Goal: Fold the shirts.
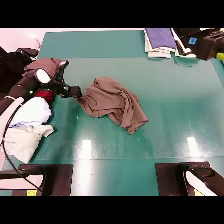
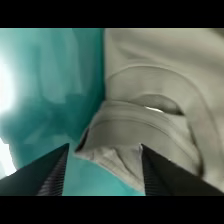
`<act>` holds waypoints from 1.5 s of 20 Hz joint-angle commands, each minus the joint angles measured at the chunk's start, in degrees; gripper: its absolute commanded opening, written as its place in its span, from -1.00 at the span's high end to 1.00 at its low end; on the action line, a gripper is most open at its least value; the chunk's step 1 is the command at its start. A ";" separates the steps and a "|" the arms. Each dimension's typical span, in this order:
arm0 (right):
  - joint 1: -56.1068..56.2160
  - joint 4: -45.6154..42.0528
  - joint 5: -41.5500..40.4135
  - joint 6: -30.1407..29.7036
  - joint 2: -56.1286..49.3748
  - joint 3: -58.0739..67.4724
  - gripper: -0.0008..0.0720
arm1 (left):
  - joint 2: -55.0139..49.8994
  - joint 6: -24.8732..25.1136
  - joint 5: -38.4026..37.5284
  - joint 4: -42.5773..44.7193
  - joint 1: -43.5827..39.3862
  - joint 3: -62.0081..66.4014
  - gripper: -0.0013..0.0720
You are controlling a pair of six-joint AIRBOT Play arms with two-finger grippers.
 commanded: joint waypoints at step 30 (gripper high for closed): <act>-5.88 -6.99 10.36 -0.02 -3.56 -6.14 0.94 | 14.99 -0.26 -6.56 14.21 0.50 33.00 0.90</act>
